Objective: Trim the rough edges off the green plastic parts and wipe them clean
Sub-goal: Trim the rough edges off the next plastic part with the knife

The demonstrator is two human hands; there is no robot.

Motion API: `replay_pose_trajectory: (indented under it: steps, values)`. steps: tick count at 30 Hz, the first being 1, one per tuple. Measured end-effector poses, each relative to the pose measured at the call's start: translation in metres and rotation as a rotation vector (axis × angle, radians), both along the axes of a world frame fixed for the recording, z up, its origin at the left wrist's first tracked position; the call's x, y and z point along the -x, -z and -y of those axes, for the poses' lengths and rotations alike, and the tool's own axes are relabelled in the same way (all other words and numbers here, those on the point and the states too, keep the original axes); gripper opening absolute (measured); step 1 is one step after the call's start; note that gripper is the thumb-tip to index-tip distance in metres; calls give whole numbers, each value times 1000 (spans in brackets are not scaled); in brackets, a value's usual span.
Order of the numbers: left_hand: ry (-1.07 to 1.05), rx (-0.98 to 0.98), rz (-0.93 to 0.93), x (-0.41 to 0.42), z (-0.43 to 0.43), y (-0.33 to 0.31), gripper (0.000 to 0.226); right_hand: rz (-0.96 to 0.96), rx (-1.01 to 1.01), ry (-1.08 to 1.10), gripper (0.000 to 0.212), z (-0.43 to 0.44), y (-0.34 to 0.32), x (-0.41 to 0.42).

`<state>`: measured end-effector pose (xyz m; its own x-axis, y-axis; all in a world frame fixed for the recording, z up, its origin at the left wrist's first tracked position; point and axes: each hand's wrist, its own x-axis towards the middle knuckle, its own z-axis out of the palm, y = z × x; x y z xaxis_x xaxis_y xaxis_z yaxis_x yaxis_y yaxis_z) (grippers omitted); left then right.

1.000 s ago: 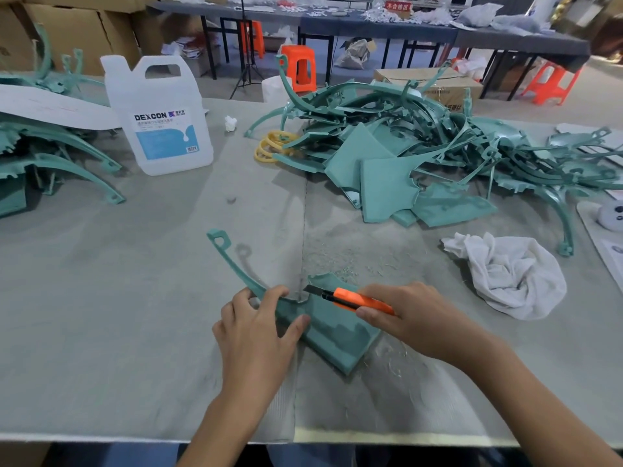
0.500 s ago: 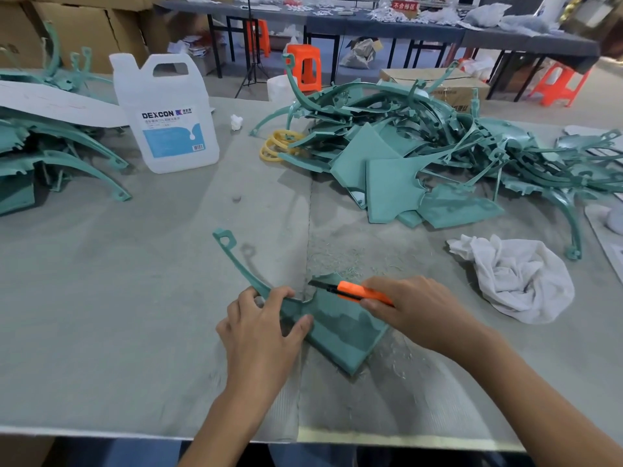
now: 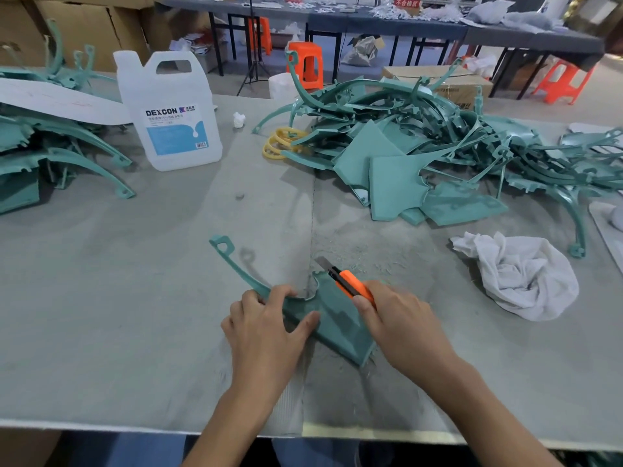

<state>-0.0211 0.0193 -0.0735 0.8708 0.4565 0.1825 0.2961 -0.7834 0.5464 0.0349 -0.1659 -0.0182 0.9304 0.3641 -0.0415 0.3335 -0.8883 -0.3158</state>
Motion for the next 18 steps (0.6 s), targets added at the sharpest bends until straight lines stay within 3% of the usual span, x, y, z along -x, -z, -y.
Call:
replay_pose_trajectory:
  steps: [18]
  values:
    - [1,-1,10,0,-1,3,43,54,204,7,45,-15,5,2]
